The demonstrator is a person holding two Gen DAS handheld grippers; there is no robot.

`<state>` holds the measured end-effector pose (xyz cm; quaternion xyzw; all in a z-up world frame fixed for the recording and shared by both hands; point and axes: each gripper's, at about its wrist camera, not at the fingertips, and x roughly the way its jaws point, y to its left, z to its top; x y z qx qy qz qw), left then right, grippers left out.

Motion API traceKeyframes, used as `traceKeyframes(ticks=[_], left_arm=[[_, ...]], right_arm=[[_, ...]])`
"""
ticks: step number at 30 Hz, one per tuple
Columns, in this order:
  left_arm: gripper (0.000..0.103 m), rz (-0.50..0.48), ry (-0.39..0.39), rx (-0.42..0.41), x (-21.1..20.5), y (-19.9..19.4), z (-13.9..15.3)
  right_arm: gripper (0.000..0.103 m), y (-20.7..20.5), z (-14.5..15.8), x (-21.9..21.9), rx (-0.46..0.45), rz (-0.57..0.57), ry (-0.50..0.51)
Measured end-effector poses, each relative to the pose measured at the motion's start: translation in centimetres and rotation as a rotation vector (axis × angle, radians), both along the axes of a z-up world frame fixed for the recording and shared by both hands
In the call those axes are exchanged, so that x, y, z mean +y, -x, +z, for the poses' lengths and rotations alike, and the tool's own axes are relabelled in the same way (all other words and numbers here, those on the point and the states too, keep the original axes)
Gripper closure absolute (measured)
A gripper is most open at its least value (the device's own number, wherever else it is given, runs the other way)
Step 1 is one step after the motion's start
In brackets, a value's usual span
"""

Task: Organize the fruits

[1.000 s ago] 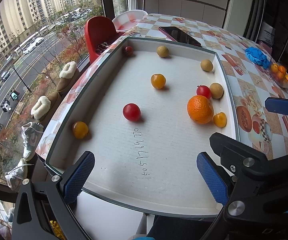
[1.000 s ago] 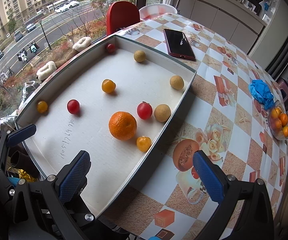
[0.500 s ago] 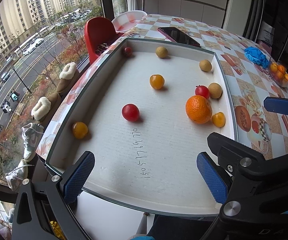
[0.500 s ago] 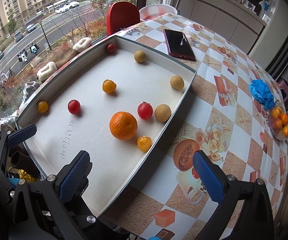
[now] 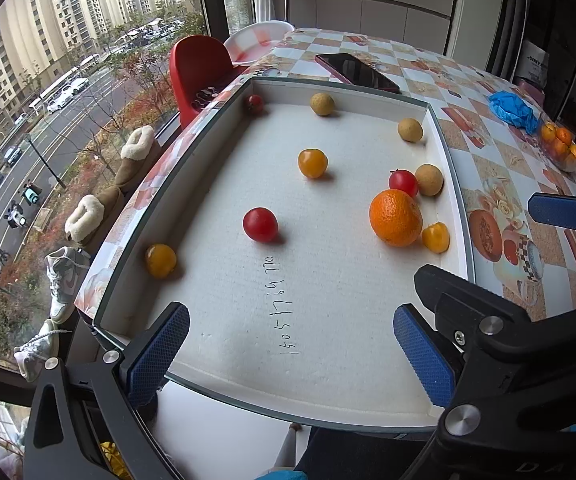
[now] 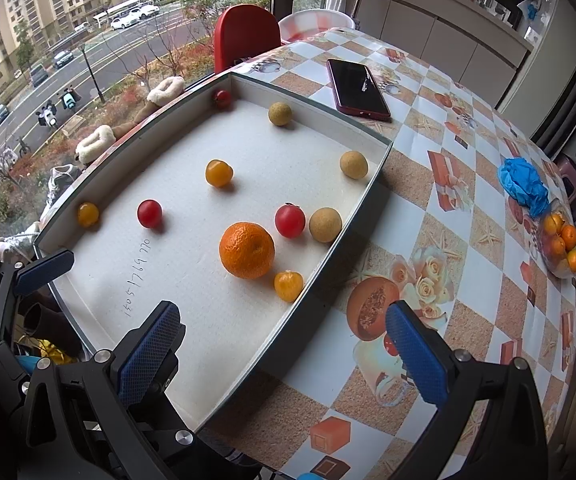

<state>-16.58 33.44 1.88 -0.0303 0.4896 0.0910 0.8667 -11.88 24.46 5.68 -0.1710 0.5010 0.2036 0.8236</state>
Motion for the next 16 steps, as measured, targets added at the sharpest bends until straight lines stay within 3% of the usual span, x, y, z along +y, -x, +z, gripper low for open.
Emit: traceKeyframes(ticks=[16], left_arm=[[0.0, 0.008, -0.026, -0.013, -0.13, 0.41, 0.51]], right_arm=[[0.0, 0.07, 0.38, -0.37, -0.011, 0.0, -0.037]])
